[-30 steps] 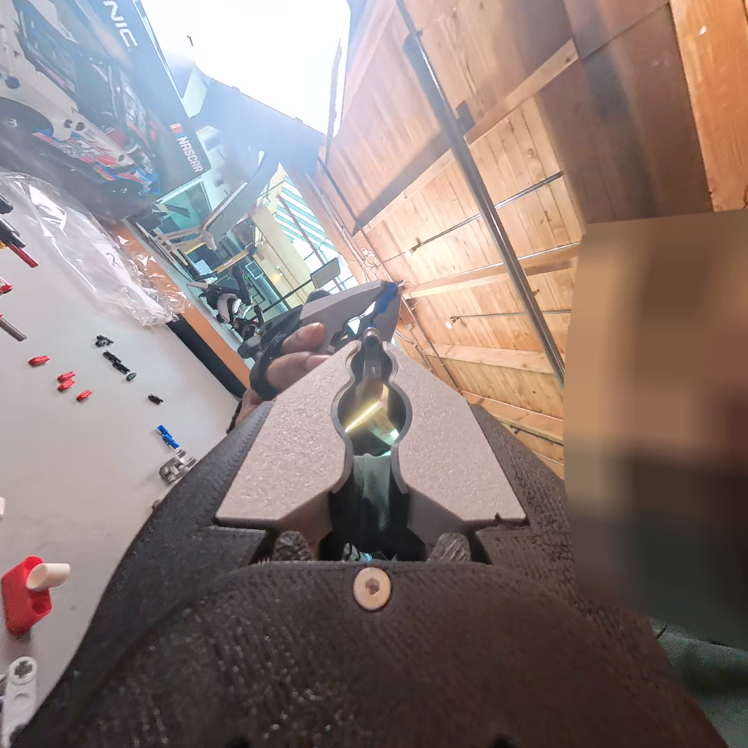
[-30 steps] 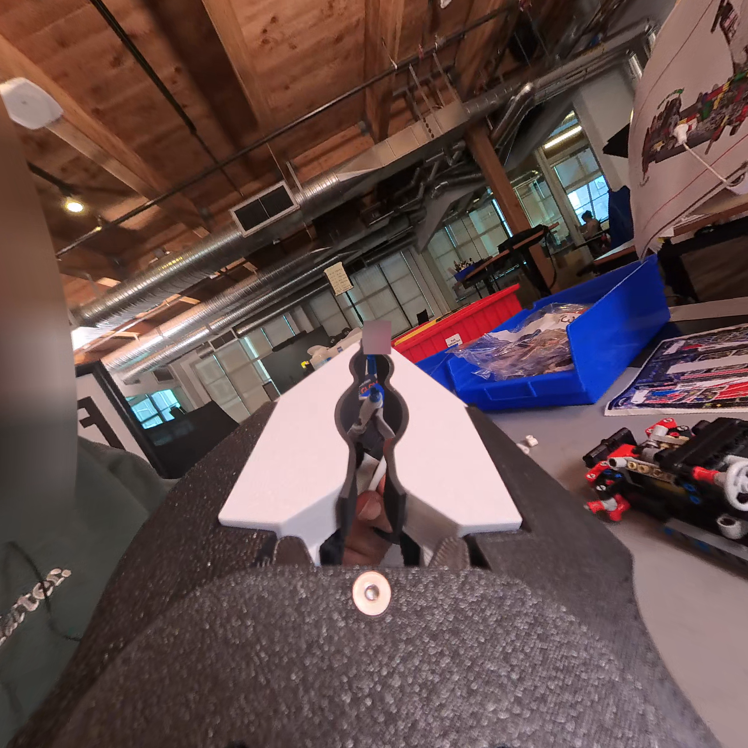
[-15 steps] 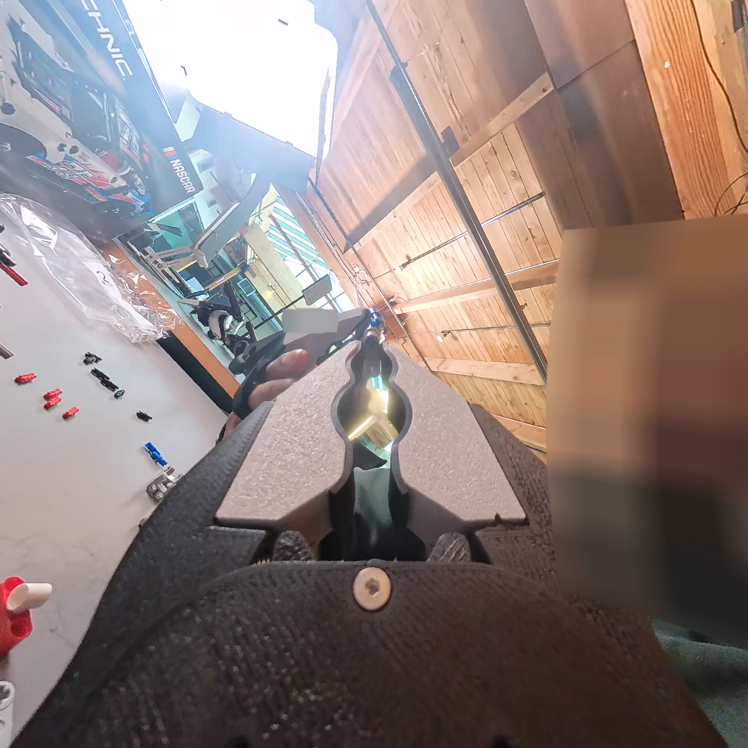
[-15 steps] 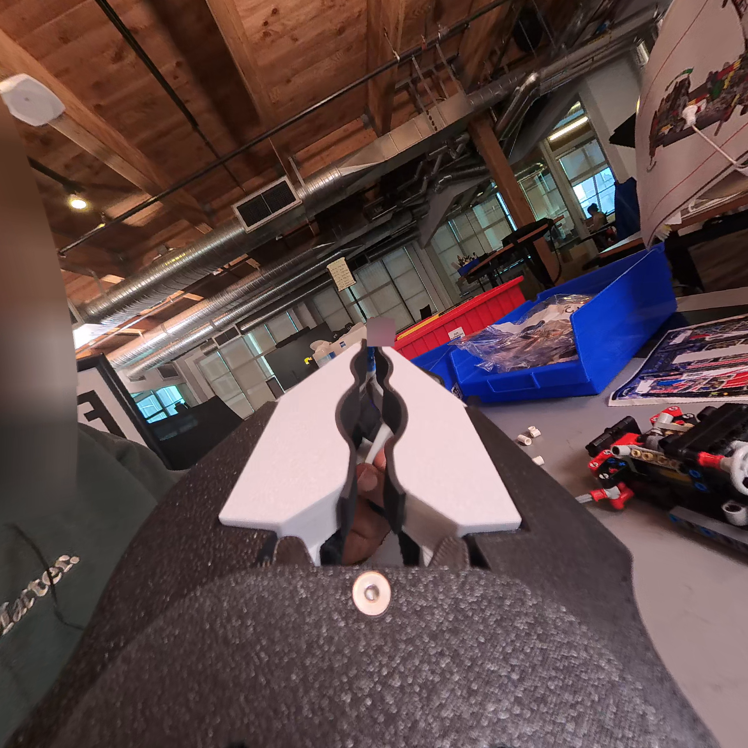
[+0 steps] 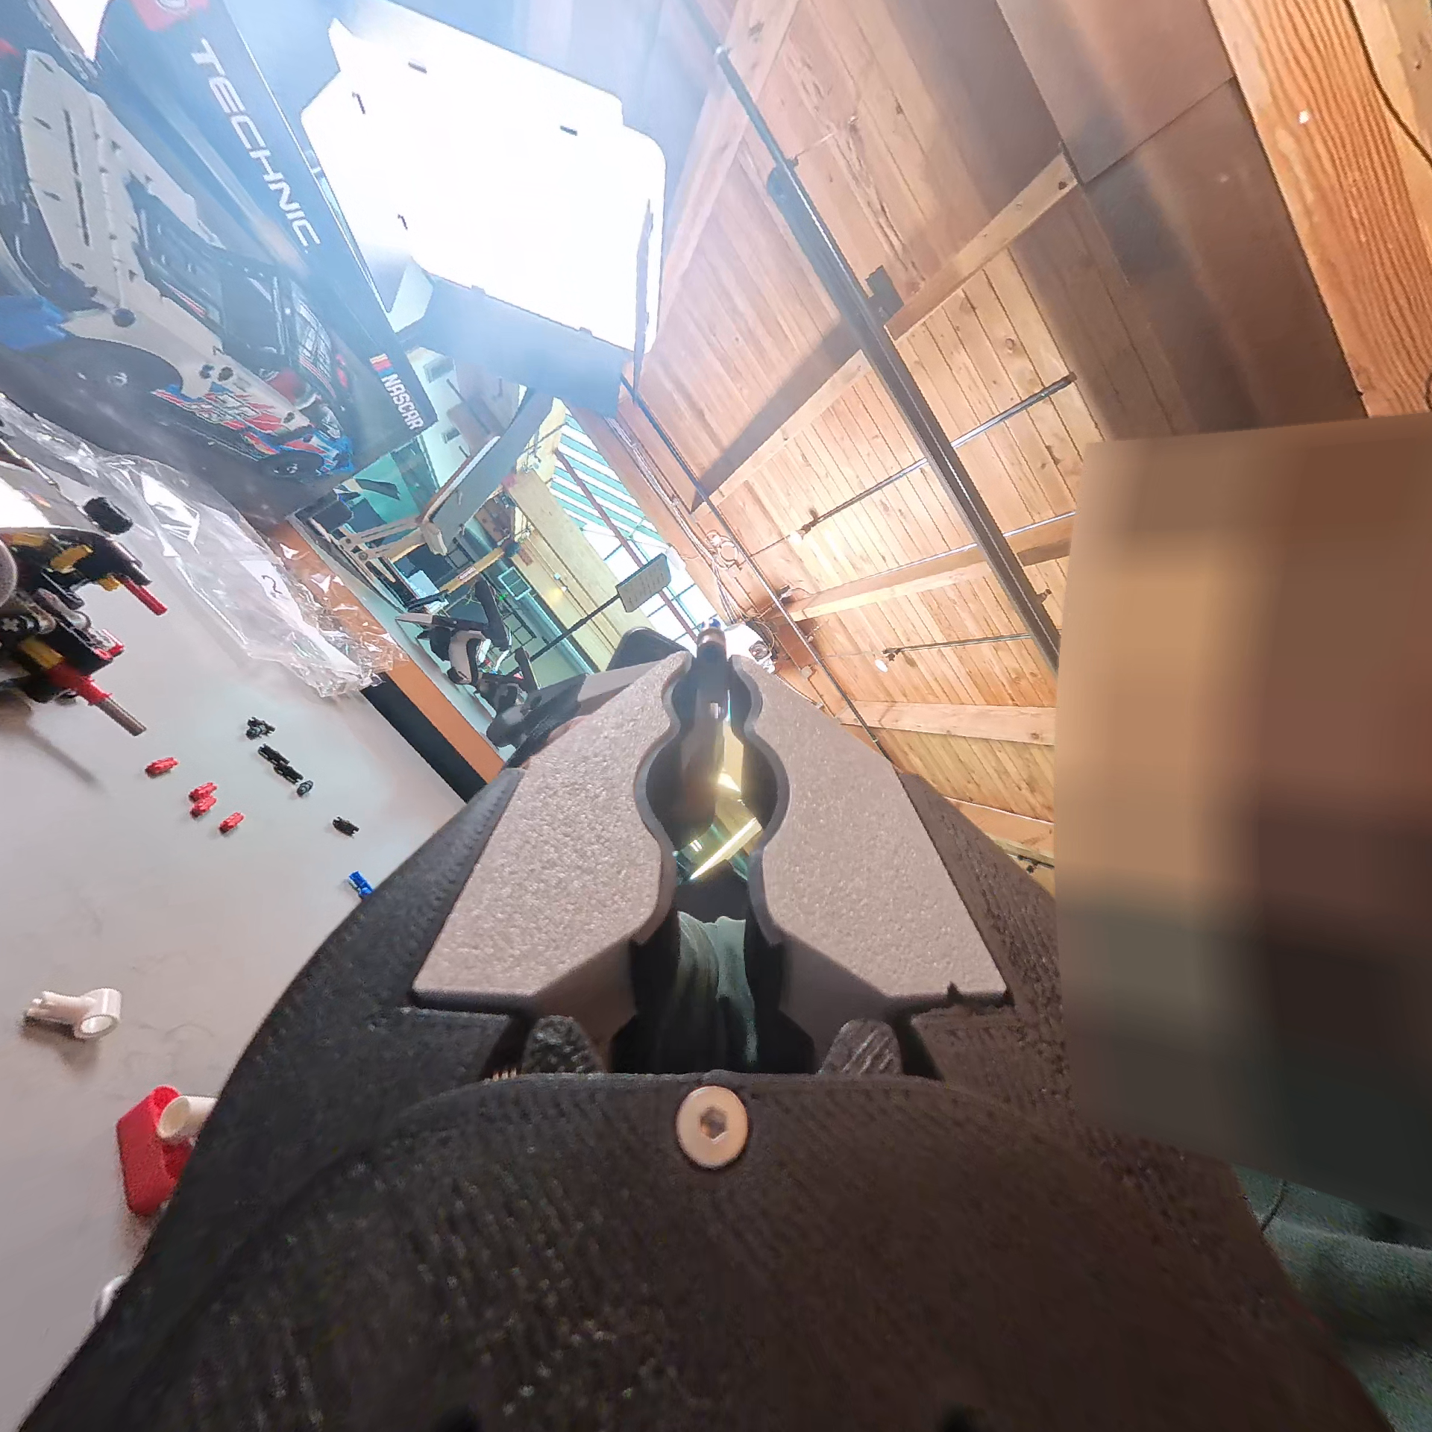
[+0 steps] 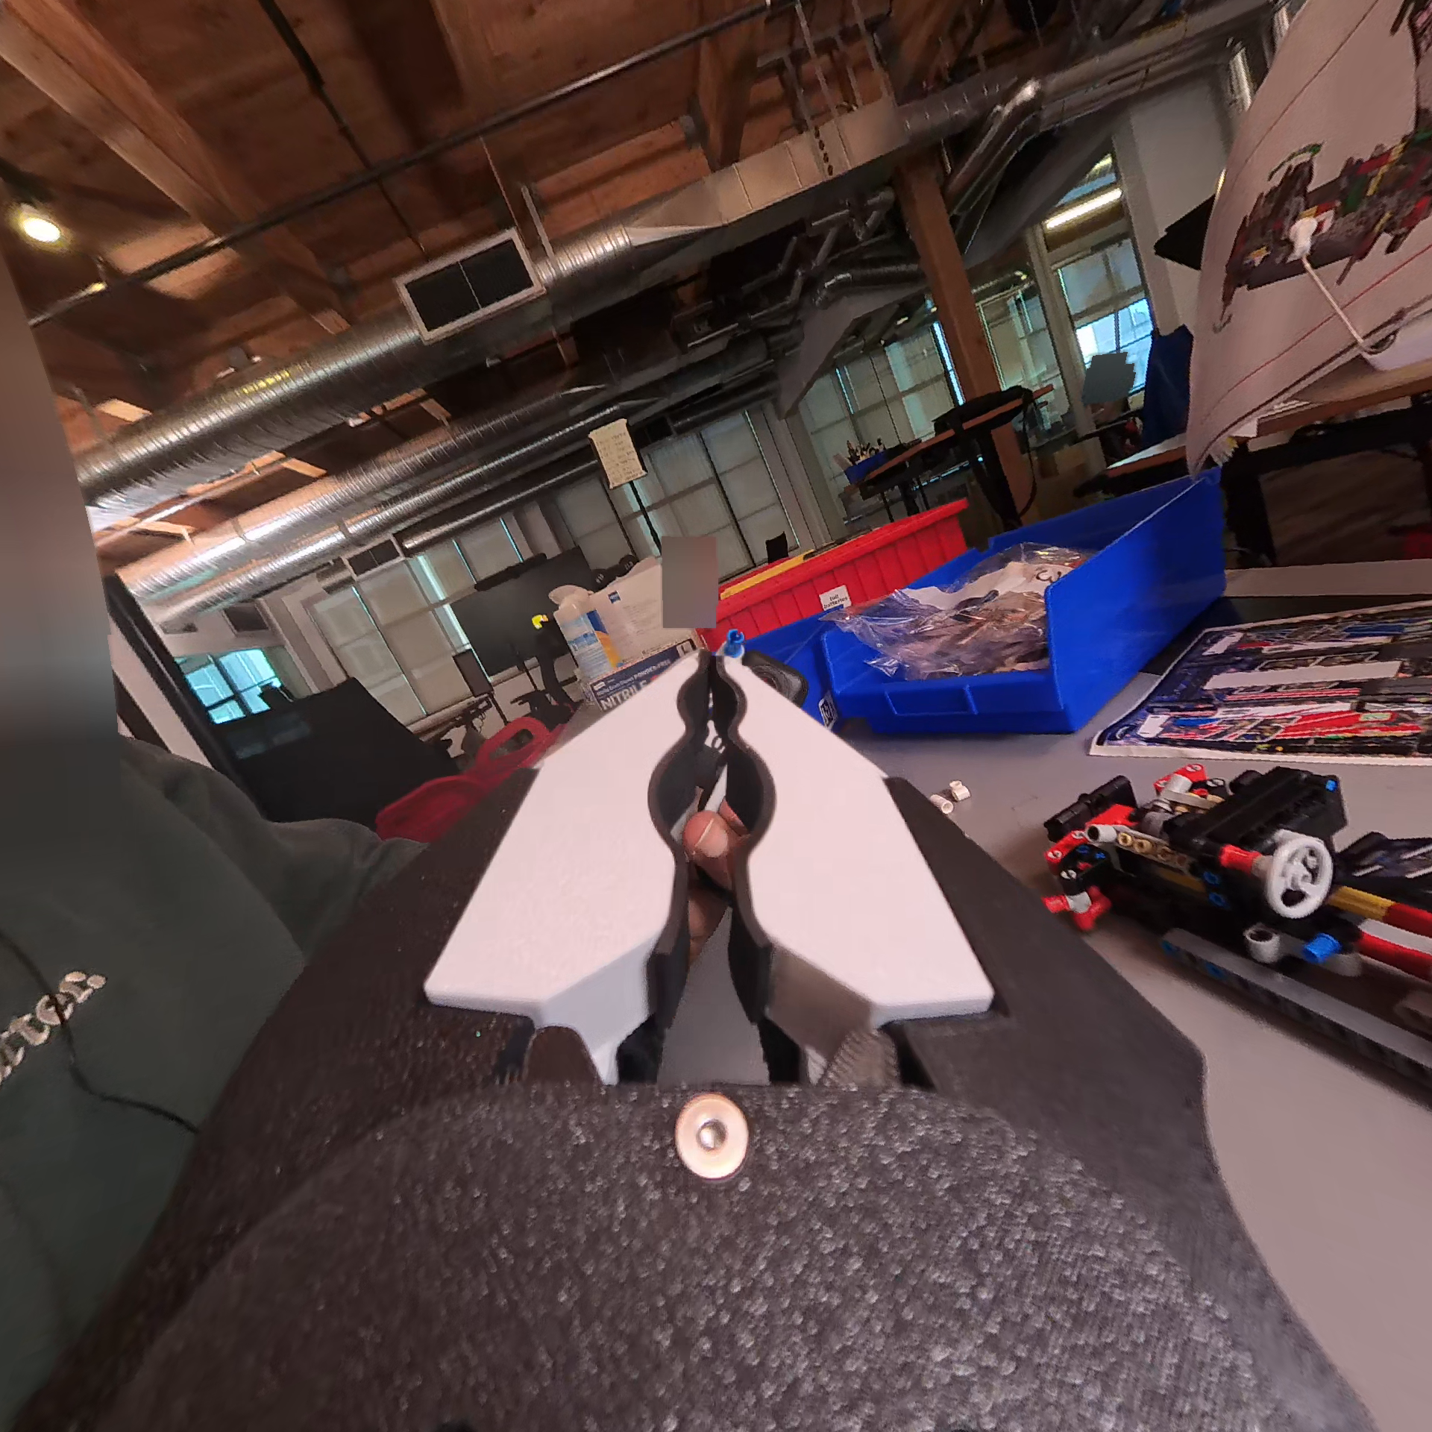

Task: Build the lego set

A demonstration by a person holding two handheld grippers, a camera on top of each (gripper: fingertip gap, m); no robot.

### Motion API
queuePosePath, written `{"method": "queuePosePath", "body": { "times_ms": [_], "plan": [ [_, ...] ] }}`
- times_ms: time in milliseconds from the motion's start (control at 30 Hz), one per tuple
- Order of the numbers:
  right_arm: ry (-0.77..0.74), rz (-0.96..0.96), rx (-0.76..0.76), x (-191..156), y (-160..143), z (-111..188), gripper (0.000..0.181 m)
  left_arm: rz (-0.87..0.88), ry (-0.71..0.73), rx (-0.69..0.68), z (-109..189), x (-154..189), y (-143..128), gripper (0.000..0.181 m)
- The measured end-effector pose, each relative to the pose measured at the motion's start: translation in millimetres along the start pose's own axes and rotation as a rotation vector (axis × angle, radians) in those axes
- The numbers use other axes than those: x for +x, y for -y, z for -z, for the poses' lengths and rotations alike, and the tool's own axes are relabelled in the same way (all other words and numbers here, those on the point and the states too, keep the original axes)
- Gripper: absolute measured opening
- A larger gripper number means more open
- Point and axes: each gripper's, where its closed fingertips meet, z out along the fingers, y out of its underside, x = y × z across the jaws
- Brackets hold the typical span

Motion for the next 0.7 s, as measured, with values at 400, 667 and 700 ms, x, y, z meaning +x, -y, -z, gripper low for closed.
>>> {"method": "queuePosePath", "body": {
  "times_ms": [400,667,700],
  "plan": [
    [-0.127,0.143,-0.252,23.6,-27.5,2.9,0.0,-0.043,0.038,0.061,9.6,-6.0,19.5,0.005],
    [-0.261,0.301,-0.642,69.3,-63.8,22.0,0.006,-0.208,0.123,0.192,40.2,0.0,75.8,0.005],
    [-0.279,0.315,-0.682,76.4,-67.7,24.4,0.007,-0.219,0.133,0.2,42.3,-0.1,78.9,0.005]
  ]
}}
